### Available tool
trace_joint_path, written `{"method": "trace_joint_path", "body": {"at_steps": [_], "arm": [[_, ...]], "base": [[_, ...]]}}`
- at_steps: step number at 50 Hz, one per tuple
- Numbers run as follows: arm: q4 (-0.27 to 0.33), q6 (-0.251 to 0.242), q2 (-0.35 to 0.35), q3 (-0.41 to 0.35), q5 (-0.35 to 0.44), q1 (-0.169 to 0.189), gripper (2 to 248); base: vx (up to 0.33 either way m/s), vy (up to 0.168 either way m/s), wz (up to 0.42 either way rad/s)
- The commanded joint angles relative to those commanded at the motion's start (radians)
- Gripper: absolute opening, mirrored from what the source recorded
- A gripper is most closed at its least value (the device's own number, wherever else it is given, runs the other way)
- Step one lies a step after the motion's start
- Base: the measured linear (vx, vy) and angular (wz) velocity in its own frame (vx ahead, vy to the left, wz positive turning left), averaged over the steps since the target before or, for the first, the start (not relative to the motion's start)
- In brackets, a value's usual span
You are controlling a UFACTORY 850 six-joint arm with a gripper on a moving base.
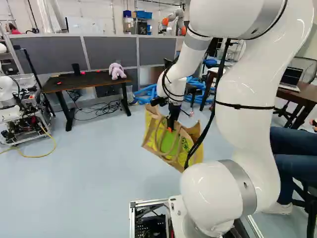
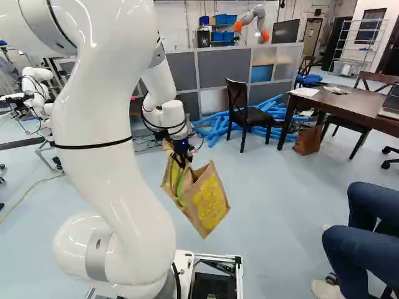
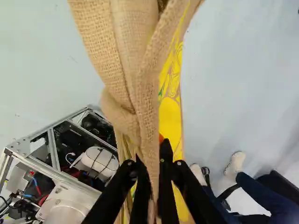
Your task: Pick up the bag on the ground and place it on the table
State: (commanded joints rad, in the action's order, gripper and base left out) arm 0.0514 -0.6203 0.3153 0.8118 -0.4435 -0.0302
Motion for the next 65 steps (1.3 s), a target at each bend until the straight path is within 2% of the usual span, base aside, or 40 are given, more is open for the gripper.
{"method": "trace_joint_path", "body": {"at_steps": [65], "arm": [[0.0,0.0,-0.145,0.091,-0.263,-0.057,22]], "base": [[0.0,0.0,0.0]]}}
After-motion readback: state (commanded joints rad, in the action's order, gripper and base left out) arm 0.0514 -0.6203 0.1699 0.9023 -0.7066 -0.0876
